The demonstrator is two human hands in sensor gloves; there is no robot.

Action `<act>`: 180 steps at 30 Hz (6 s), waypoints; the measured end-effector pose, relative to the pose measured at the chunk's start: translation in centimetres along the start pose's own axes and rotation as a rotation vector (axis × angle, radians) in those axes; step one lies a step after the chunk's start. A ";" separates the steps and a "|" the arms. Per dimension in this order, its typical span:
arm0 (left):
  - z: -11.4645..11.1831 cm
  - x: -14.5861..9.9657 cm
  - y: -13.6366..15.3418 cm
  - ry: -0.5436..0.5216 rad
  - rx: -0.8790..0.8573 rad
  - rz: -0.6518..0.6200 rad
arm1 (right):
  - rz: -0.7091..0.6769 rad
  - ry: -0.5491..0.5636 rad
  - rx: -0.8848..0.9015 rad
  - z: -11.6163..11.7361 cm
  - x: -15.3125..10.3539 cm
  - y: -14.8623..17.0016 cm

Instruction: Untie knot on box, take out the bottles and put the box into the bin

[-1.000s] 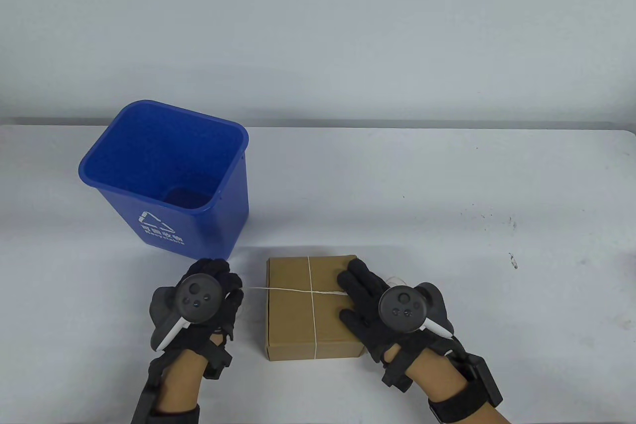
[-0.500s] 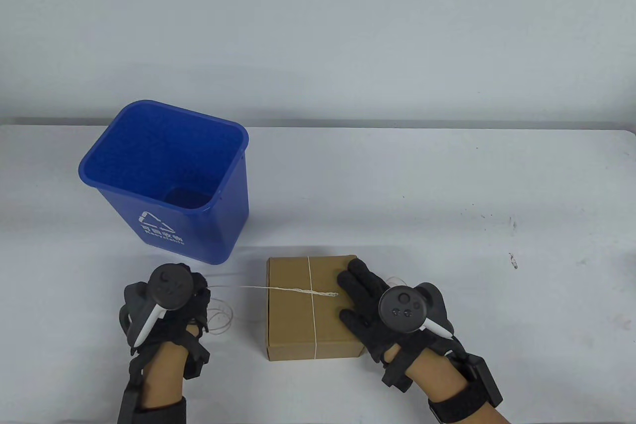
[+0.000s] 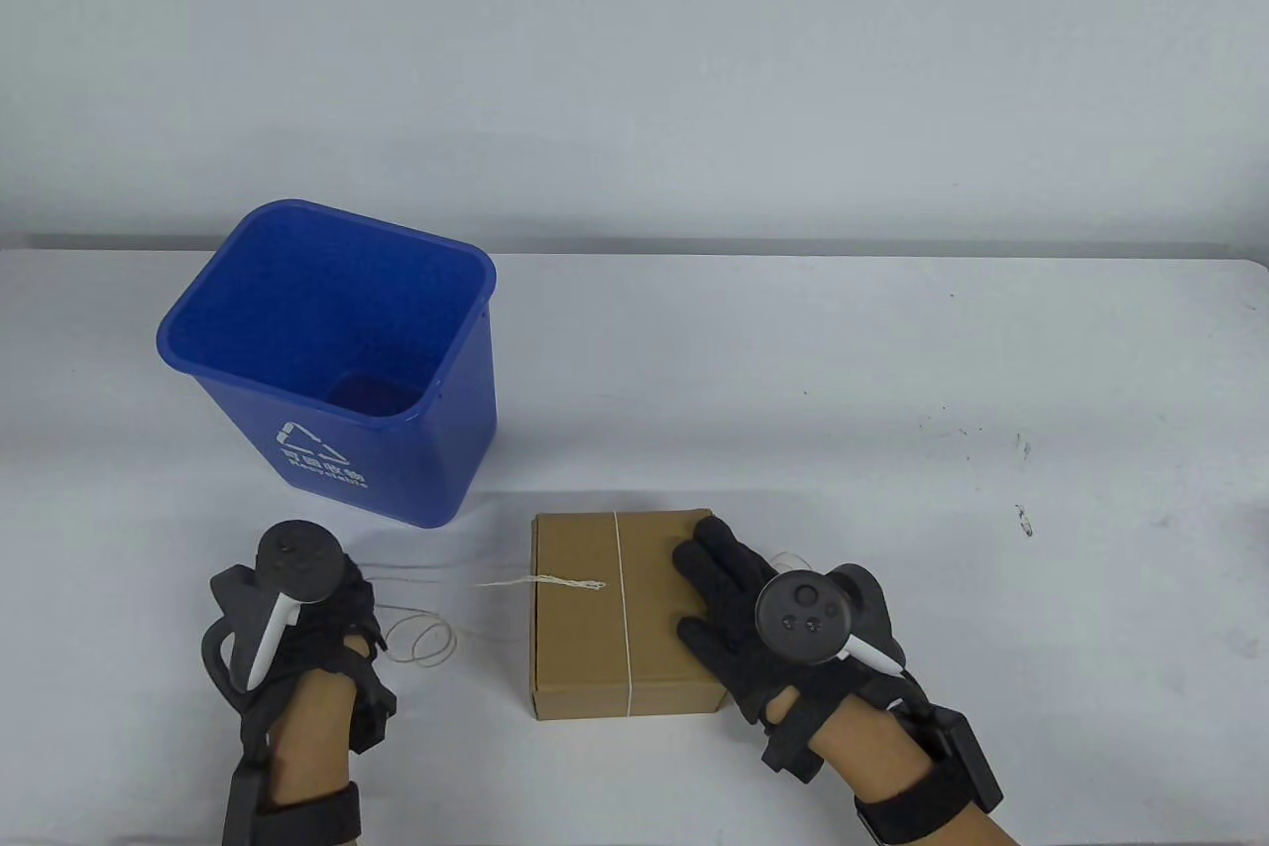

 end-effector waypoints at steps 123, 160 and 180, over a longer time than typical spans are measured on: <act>-7.5 -13.5 -14.2 0.187 0.227 -0.891 | 0.052 0.055 1.235 -4.1 -1.1 5.5; -7.0 -12.5 -13.5 0.199 0.192 -0.846 | 0.641 0.364 0.189 -10.9 -4.2 15.3; -6.2 -11.9 -13.4 0.070 0.211 -0.711 | 0.462 -0.385 -0.317 0.5 1.3 13.1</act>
Point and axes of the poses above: the tracker on the back of each hand, its own y axis roughly to the little-finger side, its own x axis roughly from the wrist to the fingertips, z = x × y, the point moved 5 cm from there along x, roughly from the wrist to the fingertips, and after that the axes turned 9 degrees about z, right-handed, at the moved point
